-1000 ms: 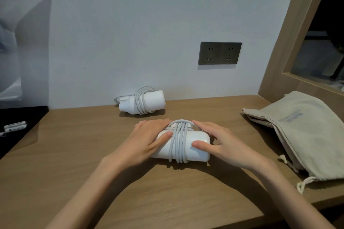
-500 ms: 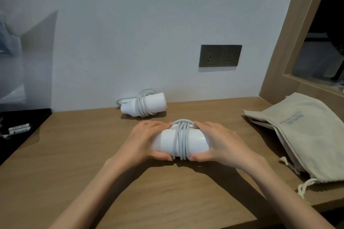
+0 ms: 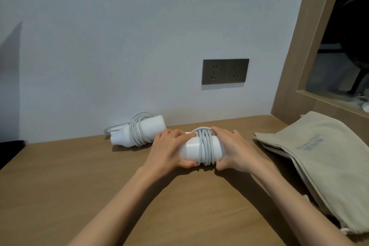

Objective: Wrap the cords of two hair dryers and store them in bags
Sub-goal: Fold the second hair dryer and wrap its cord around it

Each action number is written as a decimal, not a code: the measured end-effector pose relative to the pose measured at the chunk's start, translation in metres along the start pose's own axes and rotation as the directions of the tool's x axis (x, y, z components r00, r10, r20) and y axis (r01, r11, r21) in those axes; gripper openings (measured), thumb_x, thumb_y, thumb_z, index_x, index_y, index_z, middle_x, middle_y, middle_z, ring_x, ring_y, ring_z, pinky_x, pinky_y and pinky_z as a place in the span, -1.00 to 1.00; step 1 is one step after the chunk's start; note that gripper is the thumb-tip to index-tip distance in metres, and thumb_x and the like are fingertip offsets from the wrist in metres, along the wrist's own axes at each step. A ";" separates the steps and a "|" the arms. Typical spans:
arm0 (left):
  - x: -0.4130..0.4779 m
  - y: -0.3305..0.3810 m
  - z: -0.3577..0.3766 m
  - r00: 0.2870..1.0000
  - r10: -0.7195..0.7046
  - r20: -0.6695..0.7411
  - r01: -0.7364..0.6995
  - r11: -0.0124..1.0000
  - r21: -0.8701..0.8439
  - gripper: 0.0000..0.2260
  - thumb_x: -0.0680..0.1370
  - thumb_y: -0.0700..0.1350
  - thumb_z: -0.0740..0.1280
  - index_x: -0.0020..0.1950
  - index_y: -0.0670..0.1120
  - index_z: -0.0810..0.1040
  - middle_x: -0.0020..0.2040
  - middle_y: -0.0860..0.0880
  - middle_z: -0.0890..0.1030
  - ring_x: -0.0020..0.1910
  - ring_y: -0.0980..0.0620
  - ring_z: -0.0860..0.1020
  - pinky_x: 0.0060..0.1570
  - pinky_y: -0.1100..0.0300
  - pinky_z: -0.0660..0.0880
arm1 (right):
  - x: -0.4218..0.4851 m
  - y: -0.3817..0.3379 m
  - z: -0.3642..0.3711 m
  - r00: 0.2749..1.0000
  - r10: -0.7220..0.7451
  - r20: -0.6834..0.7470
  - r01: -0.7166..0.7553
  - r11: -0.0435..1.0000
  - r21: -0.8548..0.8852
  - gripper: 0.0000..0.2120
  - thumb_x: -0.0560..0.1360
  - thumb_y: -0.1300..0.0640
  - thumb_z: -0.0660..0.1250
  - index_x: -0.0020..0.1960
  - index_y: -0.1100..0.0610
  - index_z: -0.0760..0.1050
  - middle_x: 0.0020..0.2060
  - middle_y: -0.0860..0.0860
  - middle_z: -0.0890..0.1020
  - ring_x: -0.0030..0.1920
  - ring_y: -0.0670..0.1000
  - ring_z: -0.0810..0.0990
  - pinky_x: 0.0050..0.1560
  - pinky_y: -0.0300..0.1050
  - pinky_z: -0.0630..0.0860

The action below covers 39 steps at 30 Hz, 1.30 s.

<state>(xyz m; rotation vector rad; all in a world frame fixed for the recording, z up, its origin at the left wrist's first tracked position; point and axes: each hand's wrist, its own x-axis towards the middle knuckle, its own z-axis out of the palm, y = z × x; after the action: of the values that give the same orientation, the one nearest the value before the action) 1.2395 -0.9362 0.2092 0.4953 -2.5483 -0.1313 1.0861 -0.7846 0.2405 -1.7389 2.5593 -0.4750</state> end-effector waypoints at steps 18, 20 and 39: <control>0.062 0.019 0.052 0.996 0.014 -0.092 -0.017 1.000 -0.024 -0.33 0.28 0.22 0.48 0.35 0.06 0.48 0.18 -0.06 0.53 0.10 -0.13 0.45 0.02 0.17 0.14 | 0.053 0.063 0.002 0.991 0.100 -0.084 -0.104 0.994 -0.044 -0.08 0.26 0.12 0.56 0.49 -0.02 0.13 0.38 -0.05 0.35 0.33 0.10 0.33 0.16 0.10 0.46; 0.068 0.015 0.054 0.996 0.037 -0.076 -0.036 0.999 0.010 -0.34 0.31 0.24 0.45 0.37 0.06 0.46 0.20 -0.06 0.53 0.12 -0.11 0.43 0.12 0.12 0.19 | 0.053 0.065 0.005 0.987 0.106 -0.123 -0.110 0.994 -0.028 -0.10 0.30 0.14 0.53 0.50 -0.03 0.11 0.39 -0.04 0.33 0.33 0.10 0.33 0.15 0.11 0.47; 0.092 -0.002 0.070 0.998 -0.058 -0.011 0.059 0.993 0.102 -0.29 0.49 0.15 0.34 0.55 0.09 0.08 0.52 -0.11 0.20 0.53 -0.18 0.05 0.48 -0.12 -0.05 | 0.091 0.071 0.023 0.990 0.023 -0.141 -0.003 0.990 0.144 -0.12 0.40 0.36 0.31 0.56 -0.05 -0.05 0.47 -0.06 0.15 0.37 0.10 0.22 0.34 0.08 0.33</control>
<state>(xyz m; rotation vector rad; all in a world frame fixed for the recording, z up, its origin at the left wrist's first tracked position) 1.1308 -0.9727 0.1943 0.6092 -2.5423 -0.0204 0.9913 -0.8490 0.2148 -1.6968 2.5528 -0.7891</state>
